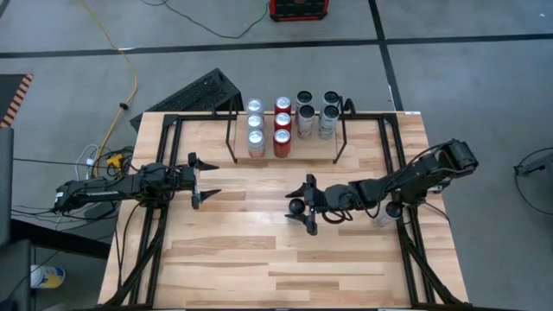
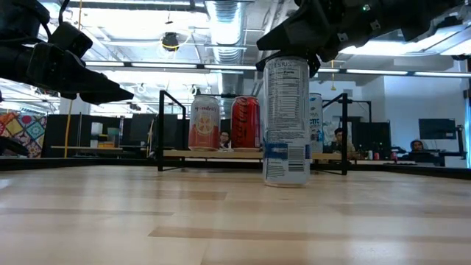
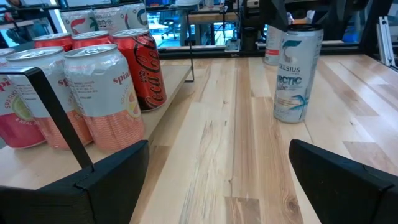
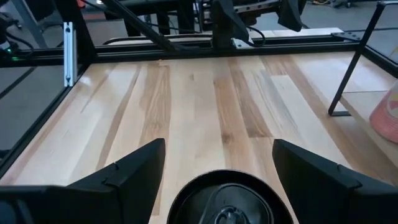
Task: Place canned beverage on shelf
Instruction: Adjust the white blue soda can, then put the white pink soda can on the shelf aligned with the other white pink soda cans
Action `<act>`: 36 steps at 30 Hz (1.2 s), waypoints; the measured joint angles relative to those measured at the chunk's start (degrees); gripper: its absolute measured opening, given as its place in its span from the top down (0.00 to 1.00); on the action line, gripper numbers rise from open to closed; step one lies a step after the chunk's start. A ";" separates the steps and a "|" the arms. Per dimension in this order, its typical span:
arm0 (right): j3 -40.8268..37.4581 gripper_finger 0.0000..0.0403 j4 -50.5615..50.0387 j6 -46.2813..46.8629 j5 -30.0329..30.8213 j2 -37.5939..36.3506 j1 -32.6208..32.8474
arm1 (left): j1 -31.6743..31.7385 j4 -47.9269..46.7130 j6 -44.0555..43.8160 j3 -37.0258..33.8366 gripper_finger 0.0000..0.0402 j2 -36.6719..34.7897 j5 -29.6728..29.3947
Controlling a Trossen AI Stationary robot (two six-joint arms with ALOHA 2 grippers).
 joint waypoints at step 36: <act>22.71 0.36 -72.65 95.31 -10.09 -7.80 26.72 | 0.00 -0.04 0.00 -0.02 0.07 -0.02 0.03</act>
